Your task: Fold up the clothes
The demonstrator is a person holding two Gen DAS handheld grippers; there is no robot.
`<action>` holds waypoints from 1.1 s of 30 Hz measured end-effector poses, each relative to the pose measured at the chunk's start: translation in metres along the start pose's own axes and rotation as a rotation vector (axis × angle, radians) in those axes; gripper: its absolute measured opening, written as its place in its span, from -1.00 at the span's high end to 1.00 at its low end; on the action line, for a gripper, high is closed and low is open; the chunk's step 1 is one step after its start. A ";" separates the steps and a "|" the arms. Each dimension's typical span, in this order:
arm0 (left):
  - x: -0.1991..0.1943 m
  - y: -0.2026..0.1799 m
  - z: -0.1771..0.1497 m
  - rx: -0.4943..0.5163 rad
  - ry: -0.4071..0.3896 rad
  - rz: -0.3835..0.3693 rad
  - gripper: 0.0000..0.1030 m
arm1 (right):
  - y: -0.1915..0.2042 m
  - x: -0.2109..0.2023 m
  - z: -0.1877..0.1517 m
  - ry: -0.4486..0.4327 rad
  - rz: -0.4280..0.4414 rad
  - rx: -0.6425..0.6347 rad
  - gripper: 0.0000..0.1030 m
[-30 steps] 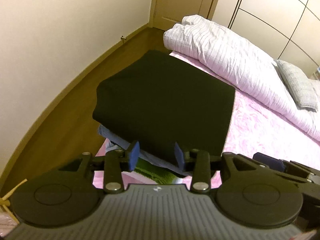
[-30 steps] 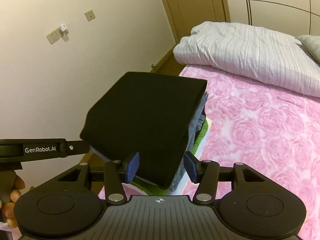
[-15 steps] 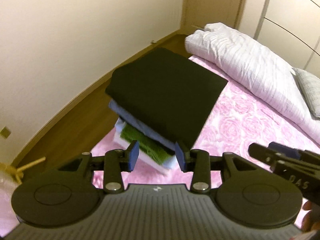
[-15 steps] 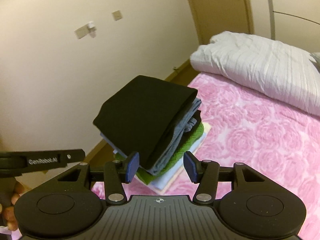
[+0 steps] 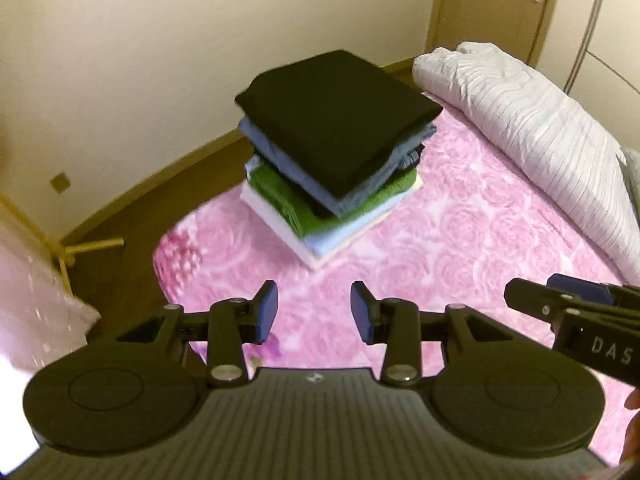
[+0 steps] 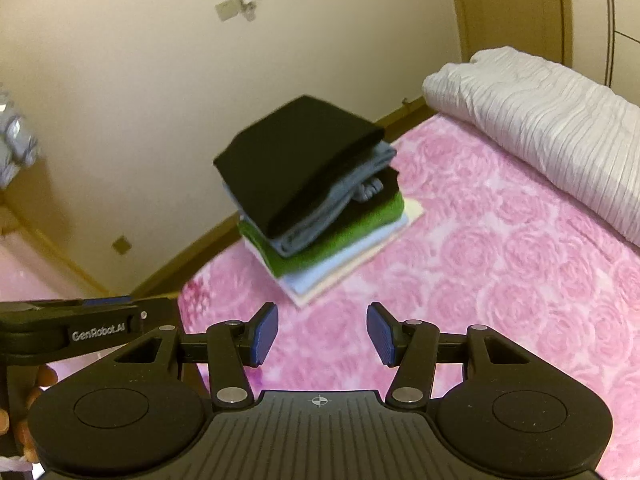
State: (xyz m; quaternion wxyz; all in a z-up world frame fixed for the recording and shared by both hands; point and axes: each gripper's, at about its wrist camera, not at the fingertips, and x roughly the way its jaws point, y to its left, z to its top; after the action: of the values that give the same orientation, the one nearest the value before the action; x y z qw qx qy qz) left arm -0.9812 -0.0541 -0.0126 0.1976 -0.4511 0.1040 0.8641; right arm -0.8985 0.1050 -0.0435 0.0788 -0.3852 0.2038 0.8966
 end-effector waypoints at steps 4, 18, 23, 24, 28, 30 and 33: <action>-0.002 -0.008 -0.019 -0.039 0.000 0.026 0.31 | -0.014 -0.006 -0.008 0.028 0.014 -0.029 -0.03; 0.028 -0.039 -0.027 -0.190 -0.015 0.144 0.28 | -0.053 0.013 0.000 0.096 0.036 -0.085 -0.03; 0.044 -0.040 -0.029 -0.270 0.000 0.093 0.29 | -0.065 0.028 0.005 0.115 0.032 -0.088 -0.03; 0.048 -0.040 -0.029 -0.287 0.010 0.075 0.29 | -0.067 0.032 0.006 0.121 0.031 -0.088 -0.03; 0.062 -0.045 -0.030 -0.294 0.057 0.063 0.29 | -0.075 0.048 0.010 0.143 0.024 -0.092 -0.03; 0.067 -0.049 -0.030 -0.285 0.076 0.069 0.29 | -0.078 0.055 0.011 0.154 0.020 -0.100 -0.03; 0.075 -0.054 -0.029 -0.270 0.089 0.088 0.29 | -0.083 0.063 0.013 0.163 0.020 -0.103 -0.03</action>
State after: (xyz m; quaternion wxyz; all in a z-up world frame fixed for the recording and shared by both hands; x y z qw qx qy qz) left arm -0.9753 0.0027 -0.0905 0.0923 -0.5065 0.0150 0.8572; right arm -0.9255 0.1843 -0.1065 0.0331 -0.4581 0.1672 0.8724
